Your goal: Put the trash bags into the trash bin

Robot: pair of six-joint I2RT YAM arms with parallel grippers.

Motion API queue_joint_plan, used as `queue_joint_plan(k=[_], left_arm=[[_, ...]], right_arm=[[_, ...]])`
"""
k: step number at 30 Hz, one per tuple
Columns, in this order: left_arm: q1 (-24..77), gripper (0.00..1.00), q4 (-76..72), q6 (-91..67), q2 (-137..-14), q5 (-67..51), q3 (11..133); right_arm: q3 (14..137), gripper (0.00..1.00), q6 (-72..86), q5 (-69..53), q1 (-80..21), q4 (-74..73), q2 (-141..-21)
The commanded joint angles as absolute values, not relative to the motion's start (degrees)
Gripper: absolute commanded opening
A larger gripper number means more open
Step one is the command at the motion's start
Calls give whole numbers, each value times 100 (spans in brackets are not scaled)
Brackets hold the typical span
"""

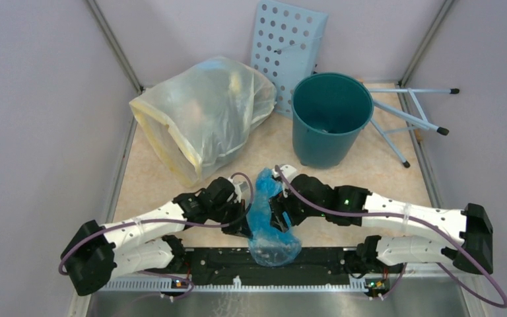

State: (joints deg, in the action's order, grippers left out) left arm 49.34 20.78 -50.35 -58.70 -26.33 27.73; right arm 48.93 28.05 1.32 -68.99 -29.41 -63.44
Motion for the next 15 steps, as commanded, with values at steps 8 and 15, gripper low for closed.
queue_joint_plan(k=[8,15], left_arm=[[4958,0,1996,-5552,-5262,-2267,2624],[4955,0,3051,-5787,-5562,-1814,2405]], right_arm=[[4646,59,2780,634,-7093,-3999,-6447],[4737,0,3590,1856,-6964,-4775,-5751]])
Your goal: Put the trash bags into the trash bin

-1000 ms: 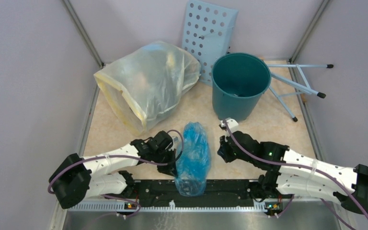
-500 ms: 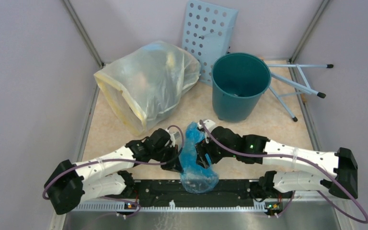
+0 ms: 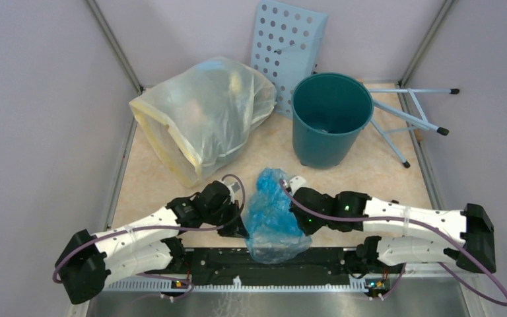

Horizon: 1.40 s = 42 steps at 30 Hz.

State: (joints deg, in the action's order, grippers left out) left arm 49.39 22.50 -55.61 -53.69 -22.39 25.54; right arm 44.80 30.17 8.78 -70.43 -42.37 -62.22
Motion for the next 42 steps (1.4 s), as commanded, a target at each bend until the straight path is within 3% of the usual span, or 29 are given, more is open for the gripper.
queue_joint_plan(k=[1,5,11,14,18,23,28,33,39,41,42], left_arm=[[4956,0,3209,-5822,-5635,-1775,2357],[4957,0,3305,-5935,-5710,-1820,2159],[4957,2,3146,-5912,-5654,-1835,2349],[4957,17,3141,-5702,-5662,-1764,2690],[4957,58,3329,-5313,-5401,-1288,3395],[4957,76,2932,-4602,-5443,-1088,4005],[4957,81,2399,-4023,-6391,-1320,4445],[4957,81,3040,-4236,-7441,-578,4895],[4957,82,2789,-4393,-8358,-281,4996],[4957,71,2843,-4475,-8673,-244,5091],[4957,53,2967,-4589,-8808,-117,5143]], right_arm=[[4790,0,3748,2002,-6845,-4934,-5686],[4887,0,4593,2471,-6285,-5627,-5353],[4996,0,5474,3604,-6236,-6344,-4819],[4989,0,4551,3323,-6234,-5640,-4625],[4952,0,3544,2491,-6232,-4703,-4545],[4903,0,3002,2084,-6233,-4255,-4529],[4707,0,2710,1830,-6236,-3988,-4416],[4649,0,3306,2495,-6233,-4538,-4455],[4527,0,3710,2456,-6236,-4547,-4542],[4546,0,3930,2636,-6237,-4650,-4543],[4578,0,4120,2820,-6234,-4781,-4544]])
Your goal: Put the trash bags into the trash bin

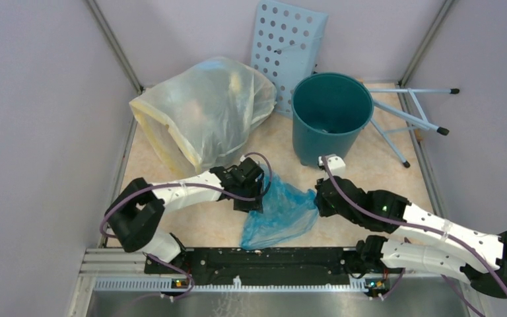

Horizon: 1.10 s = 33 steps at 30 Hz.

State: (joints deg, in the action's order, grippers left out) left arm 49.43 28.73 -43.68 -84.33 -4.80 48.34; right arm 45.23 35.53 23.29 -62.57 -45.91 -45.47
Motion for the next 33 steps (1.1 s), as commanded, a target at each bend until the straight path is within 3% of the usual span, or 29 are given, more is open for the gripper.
queue_joint_plan(k=[1,3,5,15,17,18,21,23,26,33], left_arm=[[4945,37,3162,-4734,-8864,200,5180],[4845,10,3513,-4954,-8829,578,5230],[4733,0,3622,-4950,-8619,688,5246],[3817,1,3839,-4903,-6858,454,5056],[3580,9,3614,-4703,-6532,146,4912],[3500,19,3494,-4551,-6424,-72,4856],[3442,74,3233,-4025,-6337,-1020,4872],[3468,90,3121,-3746,-6338,-1635,4964],[3625,96,2686,-3539,-6128,-2028,4922],[3811,96,2031,-3039,-6115,-2549,5069]], right_arm=[[4624,0,4374,3058,-6234,-5002,-4551],[4709,0,5060,3644,-6232,-5587,-4541],[4737,0,5425,4012,-6238,-5960,-4443],[4833,0,5467,4811,-6237,-6056,-3645],[4796,0,5050,4640,-6233,-5681,-3517],[4739,0,4511,4412,-6238,-5312,-3448],[4609,0,3686,3701,-6235,-4368,-3318],[4601,0,3537,3485,-6234,-4054,-3350],[4626,0,3386,3180,-6231,-3735,-3564],[4960,0,3494,2795,-6235,-3408,-4223]])
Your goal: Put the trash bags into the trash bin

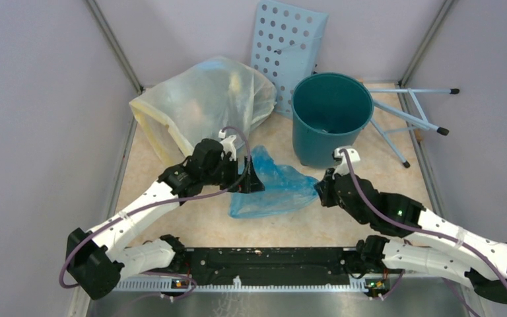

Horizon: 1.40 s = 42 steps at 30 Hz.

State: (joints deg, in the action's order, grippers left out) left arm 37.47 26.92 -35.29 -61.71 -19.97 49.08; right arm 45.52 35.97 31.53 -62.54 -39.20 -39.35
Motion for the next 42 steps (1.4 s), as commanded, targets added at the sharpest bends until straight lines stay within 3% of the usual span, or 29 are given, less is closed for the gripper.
queue_joint_plan(k=[1,6,13,23,27,29,30,32,33,34,42], left_arm=[[3826,96,2016,-2943,-6157,-2594,5151],[3984,97,2053,-2212,-6462,-2868,5560],[4813,92,1839,-854,-6548,-2119,5798],[5255,92,1302,-811,-6453,-1083,5562],[5256,78,1322,-999,-6670,-551,5656],[5256,55,1381,-1129,-6756,-244,5723],[5256,40,1440,-1242,-6791,-88,5768],[5247,13,1582,-1514,-6828,311,5878],[5241,4,1644,-1633,-6842,339,5952],[5239,0,1711,-1765,-6859,338,6038],[4878,0,2226,-3092,-7224,-548,6683]], right_arm=[[5022,0,3515,2778,-6237,-3382,-4276],[5194,0,3576,2689,-6232,-3227,-4395],[5591,0,3836,2352,-6234,-3331,-4553],[6115,0,3922,2195,-6231,-3402,-4977],[6160,0,3912,2147,-6232,-3376,-5035],[6157,0,3886,2226,-6230,-3429,-5030],[6153,5,3866,2303,-6233,-3496,-5031],[6155,47,3793,2460,-6232,-3660,-5061],[6135,62,3735,2489,-6232,-3706,-5074],[6084,68,3618,2423,-6231,-3689,-5086],[5158,75,3279,1495,-6232,-2695,-4859]])
